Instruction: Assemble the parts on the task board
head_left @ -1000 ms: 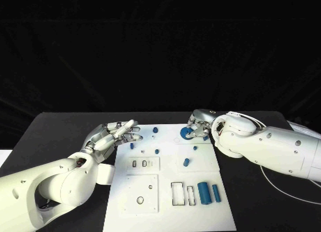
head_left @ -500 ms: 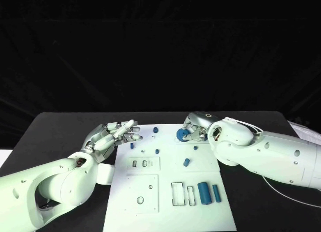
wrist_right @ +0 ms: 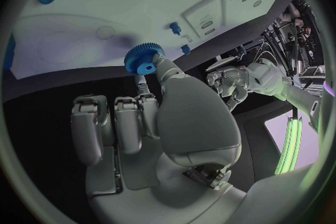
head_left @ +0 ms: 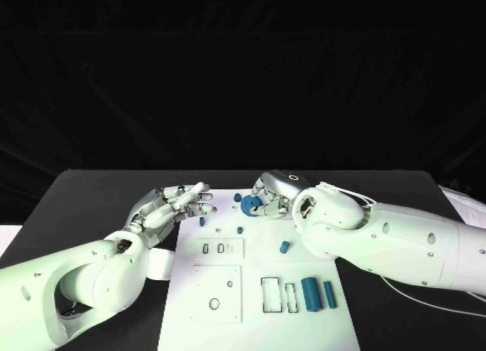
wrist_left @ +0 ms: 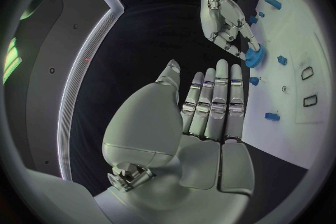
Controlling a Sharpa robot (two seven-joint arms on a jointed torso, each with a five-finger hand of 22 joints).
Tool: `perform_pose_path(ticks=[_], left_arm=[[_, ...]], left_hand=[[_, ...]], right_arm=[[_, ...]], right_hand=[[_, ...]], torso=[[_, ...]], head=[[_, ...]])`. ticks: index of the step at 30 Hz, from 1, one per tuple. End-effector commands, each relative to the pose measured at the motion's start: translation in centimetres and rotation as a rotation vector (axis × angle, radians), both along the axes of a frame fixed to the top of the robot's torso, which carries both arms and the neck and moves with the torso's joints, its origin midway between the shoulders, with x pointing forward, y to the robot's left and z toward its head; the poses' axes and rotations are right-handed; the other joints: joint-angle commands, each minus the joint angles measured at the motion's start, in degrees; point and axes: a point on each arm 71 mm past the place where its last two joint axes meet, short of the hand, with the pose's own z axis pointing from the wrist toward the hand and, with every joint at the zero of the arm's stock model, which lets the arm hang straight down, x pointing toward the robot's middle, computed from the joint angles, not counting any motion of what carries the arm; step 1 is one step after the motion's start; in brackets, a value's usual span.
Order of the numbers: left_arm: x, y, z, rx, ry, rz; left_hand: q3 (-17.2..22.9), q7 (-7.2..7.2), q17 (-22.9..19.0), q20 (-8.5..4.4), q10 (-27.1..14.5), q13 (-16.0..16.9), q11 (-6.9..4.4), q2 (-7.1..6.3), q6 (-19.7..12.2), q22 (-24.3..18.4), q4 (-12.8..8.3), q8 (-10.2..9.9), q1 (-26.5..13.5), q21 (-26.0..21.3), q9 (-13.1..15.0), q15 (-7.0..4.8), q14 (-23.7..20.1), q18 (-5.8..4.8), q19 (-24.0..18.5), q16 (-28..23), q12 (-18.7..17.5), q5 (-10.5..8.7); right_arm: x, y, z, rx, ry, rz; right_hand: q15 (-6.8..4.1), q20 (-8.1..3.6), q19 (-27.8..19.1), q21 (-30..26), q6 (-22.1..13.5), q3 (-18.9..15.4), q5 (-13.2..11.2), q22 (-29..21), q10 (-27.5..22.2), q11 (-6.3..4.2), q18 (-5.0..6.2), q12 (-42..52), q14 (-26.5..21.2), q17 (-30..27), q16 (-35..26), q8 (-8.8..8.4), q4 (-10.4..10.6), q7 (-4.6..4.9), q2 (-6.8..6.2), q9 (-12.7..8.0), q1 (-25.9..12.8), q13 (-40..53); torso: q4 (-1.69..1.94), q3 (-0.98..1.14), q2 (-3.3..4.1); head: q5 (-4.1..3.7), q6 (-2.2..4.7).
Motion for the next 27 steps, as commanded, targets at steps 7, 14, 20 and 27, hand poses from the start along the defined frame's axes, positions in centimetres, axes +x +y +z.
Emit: perform_pose_path(ticks=[7,14,20,27], left_arm=[[0.0,-0.2,0.1,-0.013,-0.002,-0.020],[0.0,-0.3,0.1,-0.013,-0.002,-0.021],[0.1,-0.4,0.0,-0.013,-0.002,-0.021],[0.1,-0.4,0.1,-0.014,-0.002,-0.023]], left_hand=[[-0.03,0.09,0.08,0.07,-0.32,0.05,0.20,0.55,0.06,0.03,-0.37,-0.32,0.17,0.18,-0.07,-0.14,-0.35,0.63,-0.37,-0.18,-0.26,-0.14],[-0.03,0.09,0.08,0.07,-0.32,0.05,0.20,0.55,0.06,0.03,-0.37,-0.32,0.17,0.18,-0.07,-0.14,-0.35,0.63,-0.37,-0.18,-0.26,-0.14],[-0.03,0.09,0.08,0.07,-0.32,0.05,0.20,0.55,0.06,0.03,-0.37,-0.32,0.17,0.18,-0.07,-0.14,-0.35,0.63,-0.37,-0.18,-0.26,-0.14],[-0.03,0.09,0.08,0.07,-0.32,0.05,0.20,0.55,0.06,0.03,-0.37,-0.32,0.17,0.18,-0.07,-0.14,-0.35,0.63,-0.37,-0.18,-0.26,-0.14]], right_arm=[[0.5,2.8,-0.1,0.007,-0.021,0.026],[0.9,3.8,-0.4,-0.004,-0.012,0.029],[1.0,4.3,-0.8,-0.021,0.006,0.037],[1.0,4.6,-1.2,-0.041,0.034,0.055]], right_hand=[[-0.19,-0.41,2.69,0.41,0.41,0.64,0.31,10.55,0.79,-0.08,-1.05,-0.39,4.64,7.53,0.24,-0.35,0.32,-0.83,-0.16,1.20,-0.55,6.12],[-0.15,-0.38,2.68,0.40,0.27,0.73,0.29,10.54,0.77,-0.02,-1.05,-0.42,4.64,7.51,0.23,-0.49,0.37,-0.75,-0.27,1.18,-0.69,6.13],[-0.09,-0.34,2.69,0.41,0.11,0.81,0.13,10.56,0.75,0.06,-1.05,-0.47,4.64,7.51,0.23,-0.65,0.44,-0.67,-0.42,1.15,-0.87,6.12],[0.15,-0.15,2.70,0.42,-0.54,0.91,-0.45,10.60,0.63,0.35,-1.06,-0.66,4.62,7.45,0.20,-1.28,0.61,-0.34,-1.05,1.05,-1.43,6.06]], torso=[[0.29,-0.07,0.14],[0.17,-0.06,0.08],[-0.01,0.00,0.05],[0.03,0.05,0.06]], head=[[0.12,-0.13],[0.49,-0.38],[0.56,-0.50],[0.68,-0.54]])
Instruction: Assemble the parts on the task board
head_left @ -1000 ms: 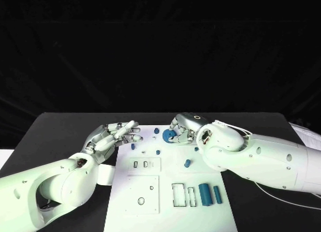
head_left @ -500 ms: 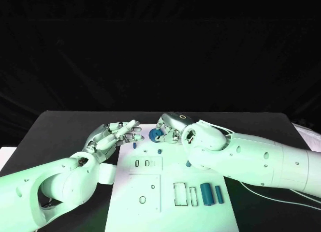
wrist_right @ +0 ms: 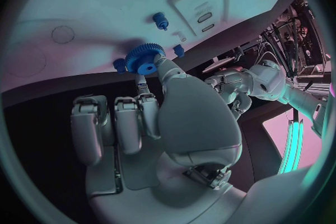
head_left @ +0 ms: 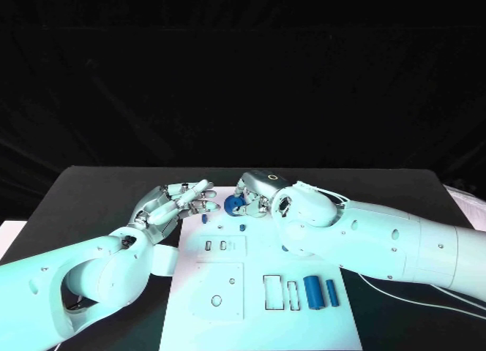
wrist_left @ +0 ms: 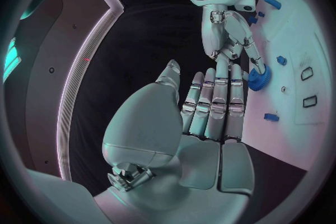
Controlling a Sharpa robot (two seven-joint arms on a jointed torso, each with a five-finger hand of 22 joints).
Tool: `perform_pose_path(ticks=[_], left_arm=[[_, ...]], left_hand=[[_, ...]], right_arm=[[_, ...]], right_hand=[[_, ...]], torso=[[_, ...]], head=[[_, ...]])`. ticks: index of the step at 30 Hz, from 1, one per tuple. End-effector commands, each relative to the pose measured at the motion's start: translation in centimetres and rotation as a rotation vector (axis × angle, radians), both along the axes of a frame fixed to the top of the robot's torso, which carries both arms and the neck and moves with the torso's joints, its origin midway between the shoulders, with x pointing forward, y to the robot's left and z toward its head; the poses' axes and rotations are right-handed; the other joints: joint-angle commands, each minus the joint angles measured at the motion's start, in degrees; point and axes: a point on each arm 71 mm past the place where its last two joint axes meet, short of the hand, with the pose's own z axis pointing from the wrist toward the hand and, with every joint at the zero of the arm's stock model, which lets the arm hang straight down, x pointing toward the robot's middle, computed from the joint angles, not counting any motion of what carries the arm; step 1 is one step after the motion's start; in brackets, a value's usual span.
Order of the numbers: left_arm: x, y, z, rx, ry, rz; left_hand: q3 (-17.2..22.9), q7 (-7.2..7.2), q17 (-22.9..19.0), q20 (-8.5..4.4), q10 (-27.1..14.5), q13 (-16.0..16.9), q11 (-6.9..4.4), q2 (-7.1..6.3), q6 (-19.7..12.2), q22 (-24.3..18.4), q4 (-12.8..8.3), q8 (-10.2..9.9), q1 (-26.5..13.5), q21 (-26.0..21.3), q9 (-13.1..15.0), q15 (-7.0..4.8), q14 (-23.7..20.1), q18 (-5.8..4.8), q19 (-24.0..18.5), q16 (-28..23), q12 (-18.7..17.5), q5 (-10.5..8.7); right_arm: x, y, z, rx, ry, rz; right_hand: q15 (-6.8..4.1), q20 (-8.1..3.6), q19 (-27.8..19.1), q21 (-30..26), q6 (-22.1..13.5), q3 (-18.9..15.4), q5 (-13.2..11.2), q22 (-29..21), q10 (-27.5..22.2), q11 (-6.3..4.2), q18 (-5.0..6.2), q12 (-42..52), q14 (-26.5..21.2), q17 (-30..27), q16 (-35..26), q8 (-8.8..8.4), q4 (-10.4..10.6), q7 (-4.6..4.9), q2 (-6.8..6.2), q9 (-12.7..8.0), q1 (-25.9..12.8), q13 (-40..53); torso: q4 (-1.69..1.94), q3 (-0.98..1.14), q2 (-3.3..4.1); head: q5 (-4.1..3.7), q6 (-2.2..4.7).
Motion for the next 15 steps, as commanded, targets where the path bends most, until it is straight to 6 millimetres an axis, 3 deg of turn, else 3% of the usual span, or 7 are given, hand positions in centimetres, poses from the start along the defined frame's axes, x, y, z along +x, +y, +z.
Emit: perform_pose_path(ticks=[1,8,11,15], left_arm=[[-0.06,-0.22,0.13,-0.013,-0.005,-0.019],[-0.10,-0.23,0.15,-0.013,-0.005,-0.020],[-0.13,-0.25,0.16,-0.013,-0.004,-0.021],[-0.16,-0.20,0.16,-0.013,-0.003,-0.020]], left_hand=[[-0.03,0.09,0.09,0.07,-0.32,0.05,0.20,0.56,0.06,0.03,-0.37,-0.33,0.17,0.18,-0.07,-0.14,-0.35,0.63,-0.37,-0.18,-0.26,-0.14],[-0.03,0.09,0.09,0.07,-0.32,0.05,0.20,0.56,0.06,0.03,-0.37,-0.33,0.17,0.18,-0.07,-0.14,-0.35,0.63,-0.37,-0.18,-0.26,-0.14],[-0.03,0.09,0.09,0.07,-0.32,0.05,0.20,0.56,0.06,0.03,-0.37,-0.33,0.17,0.18,-0.07,-0.14,-0.35,0.63,-0.37,-0.18,-0.26,-0.14],[-0.04,0.10,0.18,0.08,-0.35,0.04,0.21,0.71,0.04,0.03,-0.56,-0.41,0.31,0.19,-0.08,-0.13,-0.39,0.64,-0.41,-0.21,-0.36,-0.15]], right_arm=[[-0.01,0.11,-0.31,-0.037,0.020,0.015],[0.12,-0.12,-0.40,-0.046,0.020,0.001],[0.14,-0.09,-0.37,-0.043,0.015,-0.002],[0.15,0.04,-0.37,-0.041,0.016,-0.002]], right_hand=[[0.16,-0.15,2.67,0.19,-0.35,0.29,-0.20,10.58,0.61,0.37,-1.06,-0.41,4.62,7.46,0.20,-0.31,-0.02,-0.07,-0.19,1.01,-0.58,5.98],[0.42,0.08,2.54,0.12,-1.22,0.40,-0.51,10.42,-0.05,0.67,-1.02,-1.50,4.59,7.38,0.16,-1.07,-0.10,0.28,-0.78,0.86,-0.70,5.13],[0.85,0.42,2.43,0.06,-2.93,0.55,-1.14,10.30,-0.60,1.19,-0.99,-2.38,4.58,7.39,0.16,-2.17,-0.11,0.90,-1.14,0.54,-0.81,4.49],[1.29,0.84,2.28,-0.02,-5.03,0.51,-2.62,10.13,-1.44,1.67,-0.95,-3.75,4.58,7.44,0.18,-2.42,0.03,1.40,-1.52,0.11,-1.04,3.43]], torso=[[0.00,0.04,0.00],[0.03,0.05,0.00],[0.02,0.00,-0.02],[-0.03,0.03,-0.01]], head=[[0.00,-0.01],[-0.11,-0.05],[-0.10,-0.13],[-0.16,-0.14]])
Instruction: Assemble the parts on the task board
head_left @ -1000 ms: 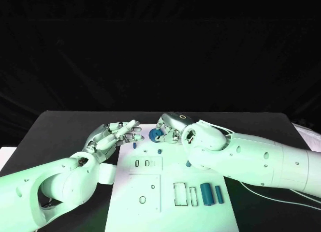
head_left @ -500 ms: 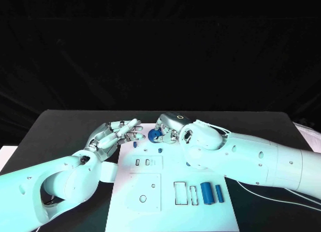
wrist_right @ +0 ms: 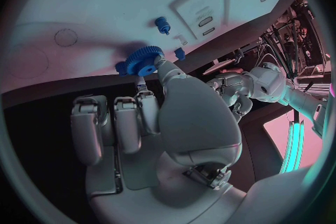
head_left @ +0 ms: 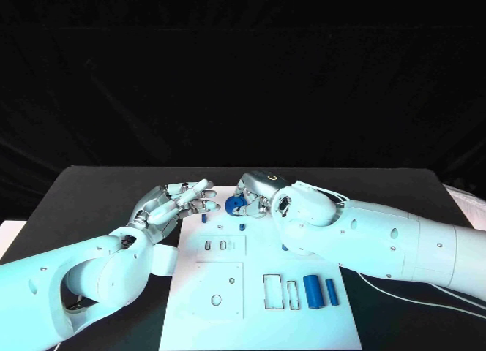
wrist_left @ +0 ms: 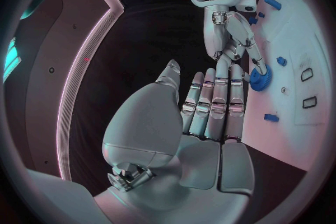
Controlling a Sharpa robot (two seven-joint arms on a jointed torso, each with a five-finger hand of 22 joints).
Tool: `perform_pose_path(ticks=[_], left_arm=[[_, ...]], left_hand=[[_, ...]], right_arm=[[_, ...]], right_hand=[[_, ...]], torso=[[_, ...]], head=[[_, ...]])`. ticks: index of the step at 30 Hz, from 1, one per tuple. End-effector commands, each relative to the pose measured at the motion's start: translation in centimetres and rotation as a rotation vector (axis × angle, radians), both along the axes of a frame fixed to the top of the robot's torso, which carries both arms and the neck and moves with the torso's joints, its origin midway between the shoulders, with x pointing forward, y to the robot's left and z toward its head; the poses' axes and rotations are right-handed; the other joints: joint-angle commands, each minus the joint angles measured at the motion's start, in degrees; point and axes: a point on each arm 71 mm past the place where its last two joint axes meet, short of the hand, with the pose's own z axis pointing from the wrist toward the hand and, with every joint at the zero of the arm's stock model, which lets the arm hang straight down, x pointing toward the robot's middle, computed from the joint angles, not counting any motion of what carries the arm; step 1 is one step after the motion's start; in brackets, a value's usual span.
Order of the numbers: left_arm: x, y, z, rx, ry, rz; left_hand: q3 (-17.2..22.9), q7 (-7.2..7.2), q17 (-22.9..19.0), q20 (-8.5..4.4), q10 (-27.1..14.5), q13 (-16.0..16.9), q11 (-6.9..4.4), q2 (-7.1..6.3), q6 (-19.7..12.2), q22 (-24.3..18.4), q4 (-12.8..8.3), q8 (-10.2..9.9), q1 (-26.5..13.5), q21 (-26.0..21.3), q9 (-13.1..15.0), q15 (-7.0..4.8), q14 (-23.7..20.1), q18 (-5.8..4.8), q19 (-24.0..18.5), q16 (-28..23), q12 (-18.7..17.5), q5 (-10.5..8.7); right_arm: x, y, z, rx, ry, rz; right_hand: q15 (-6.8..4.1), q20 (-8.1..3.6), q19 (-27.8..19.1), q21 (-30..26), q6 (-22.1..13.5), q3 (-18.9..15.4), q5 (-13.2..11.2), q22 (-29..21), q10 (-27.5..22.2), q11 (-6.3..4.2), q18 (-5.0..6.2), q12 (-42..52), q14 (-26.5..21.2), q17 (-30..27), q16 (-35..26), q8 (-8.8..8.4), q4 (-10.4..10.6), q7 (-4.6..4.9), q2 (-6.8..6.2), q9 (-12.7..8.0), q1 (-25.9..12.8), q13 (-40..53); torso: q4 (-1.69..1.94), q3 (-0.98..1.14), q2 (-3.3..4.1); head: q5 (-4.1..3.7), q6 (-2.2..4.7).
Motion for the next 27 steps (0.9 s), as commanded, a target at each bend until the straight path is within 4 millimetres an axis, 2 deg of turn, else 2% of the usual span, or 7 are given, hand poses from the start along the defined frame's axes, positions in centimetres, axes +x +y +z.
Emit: perform_pose_path(ticks=[1,8,27], left_arm=[[-0.12,-0.17,0.15,-0.012,-0.004,-0.019],[-0.18,-0.02,0.16,-0.010,-0.003,-0.016],[-0.24,0.05,0.18,-0.010,-0.002,-0.016]], left_hand=[[-0.06,0.10,0.15,0.09,-0.35,0.04,0.21,0.63,0.04,0.03,-0.49,-0.35,0.23,0.19,-0.08,-0.13,-0.39,0.64,-0.41,-0.21,-0.36,-0.15],[-0.06,0.10,0.15,0.09,-0.35,0.04,0.21,0.63,0.04,0.03,-0.49,-0.35,0.23,0.19,-0.08,-0.13,-0.39,0.64,-0.41,-0.21,-0.36,-0.15],[-0.06,0.10,0.15,0.09,-0.35,0.04,0.21,0.63,0.04,0.03,-0.49,-0.35,0.23,0.19,-0.08,-0.13,-0.39,0.64,-0.41,-0.21,-0.36,-0.15]], right_arm=[[0.00,0.13,-0.22,-0.021,0.005,0.000],[0.16,0.09,-0.23,-0.014,0.004,-0.010],[-0.13,0.11,-0.08,0.009,0.004,0.002]], right_hand=[[0.64,0.54,2.24,-0.04,-1.60,-0.09,-1.15,10.11,-0.59,0.38,-0.94,-0.79,4.46,7.50,0.20,-0.21,0.03,0.35,-0.63,-0.46,-0.11,3.22],[1.23,1.14,2.04,-0.15,-4.59,-0.37,-3.32,9.89,-1.81,1.02,-0.88,-2.65,4.48,7.72,0.30,-0.20,0.69,1.03,-1.27,-1.18,-0.36,1.76],[1.35,1.34,2.12,-0.11,-4.41,-0.25,-2.85,10.00,-1.49,1.09,-0.90,-2.10,4.49,7.84,0.35,0.15,1.16,1.05,-1.09,-1.21,-0.32,2.25]], torso=[[-0.06,-0.02,0.01],[-0.01,-0.03,-0.01],[-0.05,0.03,-0.02]], head=[[-0.10,-0.01],[-0.11,-0.08],[-0.16,0.00]])
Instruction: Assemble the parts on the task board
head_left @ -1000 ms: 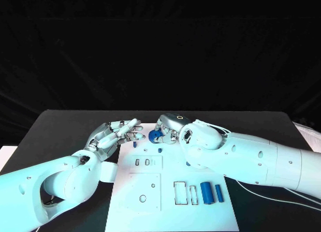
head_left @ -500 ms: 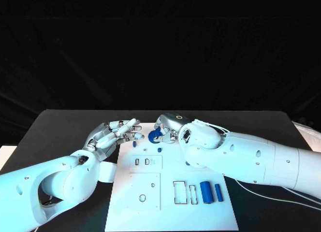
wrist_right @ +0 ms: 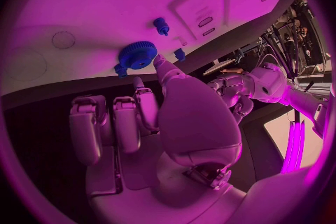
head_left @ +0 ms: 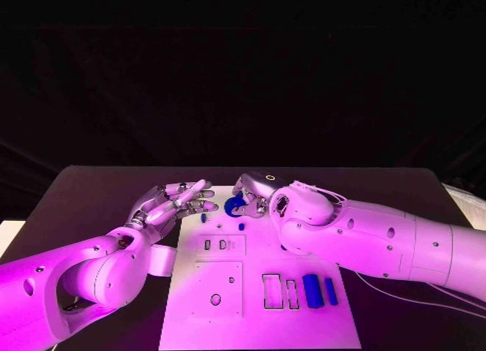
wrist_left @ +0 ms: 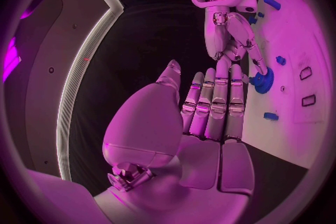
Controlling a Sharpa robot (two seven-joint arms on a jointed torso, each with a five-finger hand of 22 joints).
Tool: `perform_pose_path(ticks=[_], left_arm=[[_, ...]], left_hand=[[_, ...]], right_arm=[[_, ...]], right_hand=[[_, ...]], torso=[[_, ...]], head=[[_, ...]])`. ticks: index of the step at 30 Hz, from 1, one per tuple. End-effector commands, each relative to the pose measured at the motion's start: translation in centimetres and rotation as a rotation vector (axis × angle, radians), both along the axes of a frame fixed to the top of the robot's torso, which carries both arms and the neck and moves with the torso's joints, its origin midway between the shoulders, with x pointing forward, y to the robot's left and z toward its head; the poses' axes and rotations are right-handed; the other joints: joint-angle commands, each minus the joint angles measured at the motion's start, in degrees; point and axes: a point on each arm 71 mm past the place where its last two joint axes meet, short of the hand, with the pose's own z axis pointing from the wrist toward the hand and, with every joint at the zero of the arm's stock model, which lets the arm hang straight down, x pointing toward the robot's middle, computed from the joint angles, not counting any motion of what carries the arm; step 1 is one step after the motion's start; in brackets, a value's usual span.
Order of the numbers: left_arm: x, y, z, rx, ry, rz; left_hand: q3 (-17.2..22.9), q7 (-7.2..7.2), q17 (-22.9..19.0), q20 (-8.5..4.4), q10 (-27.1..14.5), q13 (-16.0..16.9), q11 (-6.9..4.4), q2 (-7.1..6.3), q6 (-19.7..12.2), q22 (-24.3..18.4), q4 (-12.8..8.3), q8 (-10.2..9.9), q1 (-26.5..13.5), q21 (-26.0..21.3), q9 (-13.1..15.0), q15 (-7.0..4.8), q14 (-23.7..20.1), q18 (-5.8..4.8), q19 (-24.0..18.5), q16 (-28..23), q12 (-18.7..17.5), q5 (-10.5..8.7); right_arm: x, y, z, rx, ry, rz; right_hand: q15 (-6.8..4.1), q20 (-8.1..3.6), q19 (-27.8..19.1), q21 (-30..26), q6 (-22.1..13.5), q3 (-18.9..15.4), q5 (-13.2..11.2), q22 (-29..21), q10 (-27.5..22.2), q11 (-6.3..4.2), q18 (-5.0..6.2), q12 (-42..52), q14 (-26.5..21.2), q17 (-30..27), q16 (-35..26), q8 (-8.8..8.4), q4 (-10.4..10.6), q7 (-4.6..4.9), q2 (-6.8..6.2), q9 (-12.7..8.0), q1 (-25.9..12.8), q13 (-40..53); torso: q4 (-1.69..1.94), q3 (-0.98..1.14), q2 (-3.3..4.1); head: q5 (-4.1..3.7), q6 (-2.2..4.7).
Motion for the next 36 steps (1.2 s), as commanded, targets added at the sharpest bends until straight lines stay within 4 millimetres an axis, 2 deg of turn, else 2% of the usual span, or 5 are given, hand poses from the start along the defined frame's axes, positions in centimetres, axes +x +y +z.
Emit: perform_pose_path(ticks=[1,8,21,28,36], left_arm=[[-0.1,-0.2,0.1,-0.012,-0.005,-0.017],[0.0,0.0,0.1,-0.010,-0.006,-0.013],[0.3,0.5,-0.1,-0.005,-0.005,-0.002],[0.5,0.3,-0.3,-0.007,-0.003,-0.005],[0.5,0.2,-0.5,-0.007,0.001,-0.006]], left_hand=[[-0.02,0.10,0.06,0.09,-0.35,0.04,0.21,0.40,0.04,0.03,-0.25,-0.21,0.00,0.19,-0.08,-0.13,-0.39,0.64,-0.41,-0.21,-0.36,-0.15],[-0.02,0.10,0.06,0.09,-0.35,0.04,0.21,0.40,0.04,0.03,-0.25,-0.21,0.00,0.19,-0.08,-0.13,-0.39,0.64,-0.41,-0.21,-0.36,-0.15],[-0.07,0.11,0.13,0.10,-0.39,0.03,0.23,0.47,0.00,0.03,-0.40,-0.29,0.09,0.20,-0.09,-0.11,-0.45,0.64,-0.45,-0.25,-0.45,-0.16],[-0.07,0.11,0.13,0.10,-0.39,0.03,0.23,0.47,0.00,0.03,-0.40,-0.29,0.09,0.20,-0.09,-0.11,-0.45,0.64,-0.45,-0.25,-0.45,-0.16],[-0.07,0.11,0.13,0.10,-0.39,0.03,0.23,0.47,0.00,0.03,-0.40,-0.29,0.09,0.20,-0.09,-0.11,-0.45,0.64,-0.45,-0.25,-0.45,-0.16]], right_arm=[[-0.2,-0.3,0.1,0.016,-0.005,0.003],[-1.2,-3.1,1.1,0.182,-0.035,0.063],[-2.4,-15.2,2.3,0.323,0.053,0.091],[-1.9,-19.5,1.6,0.288,0.064,0.041],[-1.1,-21.3,0.4,0.252,0.071,-0.006]], right_hand=[[0.47,0.54,2.13,-0.10,0.04,-0.04,0.40,10.03,0.08,-0.02,-0.92,0.54,4.42,7.79,0.35,0.18,0.43,-0.08,-0.15,0.03,-0.07,2.35],[0.37,0.52,2.31,-0.01,0.88,0.49,3.25,10.28,1.22,-0.16,-0.97,2.47,4.49,8.11,0.49,0.31,0.56,-0.21,0.30,0.07,0.57,4.02],[0.32,0.48,2.02,-0.16,1.88,1.02,3.85,9.97,0.67,-0.25,-0.89,1.90,4.48,8.28,0.55,0.48,-1.90,-0.30,-0.82,0.05,3.06,3.69],[0.30,0.45,1.93,-0.21,1.95,0.57,4.64,9.88,0.48,-0.27,-0.87,1.61,4.45,8.20,0.51,0.40,-2.22,-0.33,-1.45,-0.01,3.00,3.48],[0.29,0.44,1.91,-0.23,1.94,0.49,4.79,9.85,0.40,-0.28,-0.86,1.47,4.46,8.27,0.53,0.37,-2.31,-0.34,-1.56,-0.02,3.04,3.38]], torso=[[-0.01,0.02,-0.03],[-0.36,0.01,-0.19],[-2.31,0.69,-1.19],[-2.49,1.20,-1.42],[-2.63,1.71,-1.39]], head=[[-0.02,0.10],[-0.01,0.26],[0.72,0.44],[-0.70,0.28],[-1.15,-0.05]])
